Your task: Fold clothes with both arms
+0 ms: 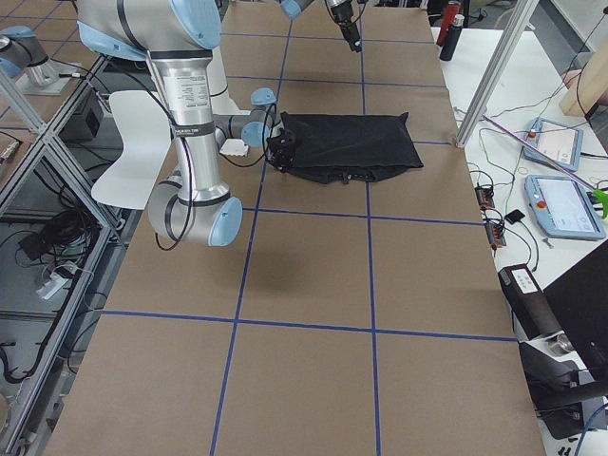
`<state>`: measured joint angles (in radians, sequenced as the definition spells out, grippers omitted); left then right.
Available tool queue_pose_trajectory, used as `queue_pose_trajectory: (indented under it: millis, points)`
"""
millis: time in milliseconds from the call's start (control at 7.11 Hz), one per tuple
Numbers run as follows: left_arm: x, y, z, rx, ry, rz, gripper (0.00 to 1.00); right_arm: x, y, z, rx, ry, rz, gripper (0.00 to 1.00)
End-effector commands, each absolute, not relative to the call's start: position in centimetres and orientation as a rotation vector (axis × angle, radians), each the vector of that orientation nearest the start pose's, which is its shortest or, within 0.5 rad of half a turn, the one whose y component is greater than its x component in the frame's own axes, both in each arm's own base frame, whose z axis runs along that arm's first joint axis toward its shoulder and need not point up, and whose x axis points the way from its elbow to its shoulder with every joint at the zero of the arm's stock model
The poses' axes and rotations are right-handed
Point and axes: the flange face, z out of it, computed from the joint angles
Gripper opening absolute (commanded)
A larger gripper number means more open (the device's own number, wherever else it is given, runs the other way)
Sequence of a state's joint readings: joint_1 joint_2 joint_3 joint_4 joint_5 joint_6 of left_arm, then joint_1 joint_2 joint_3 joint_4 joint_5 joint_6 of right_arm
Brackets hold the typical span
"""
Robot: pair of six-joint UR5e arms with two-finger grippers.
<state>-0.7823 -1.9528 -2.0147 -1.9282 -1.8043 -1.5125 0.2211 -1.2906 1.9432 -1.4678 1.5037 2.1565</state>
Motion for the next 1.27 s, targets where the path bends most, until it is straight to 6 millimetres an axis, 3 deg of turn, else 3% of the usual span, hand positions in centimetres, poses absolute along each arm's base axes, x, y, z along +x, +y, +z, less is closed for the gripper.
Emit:
queue_pose_trajectory:
  millis: [0, 422, 844, 984, 1125]
  points:
    - [31.3, -46.6, 21.1, 0.294, 1.177, -0.495, 0.73, -51.4, -27.0, 32.3, -0.083, -0.804, 0.802, 0.0]
    - [31.5, -46.5, 21.2, 0.267, 1.184, -0.514, 0.73, -51.1, -27.3, 32.3, -0.079, -0.806, 0.803, 0.0]
    - [32.4, -45.8, 20.6, 0.134, 1.238, -0.694, 0.73, -49.9, -27.5, 31.3, -0.102, -0.828, 0.807, 0.0]
    - [33.3, -45.4, 19.4, 0.081, 1.275, -0.807, 0.73, -49.6, -27.4, 31.1, -0.106, -0.834, 0.805, 0.0]
    - [36.1, -42.8, 18.8, 0.097, 1.29, -0.865, 0.73, -49.0, -27.2, 30.9, -0.107, -0.84, 0.804, 0.0]
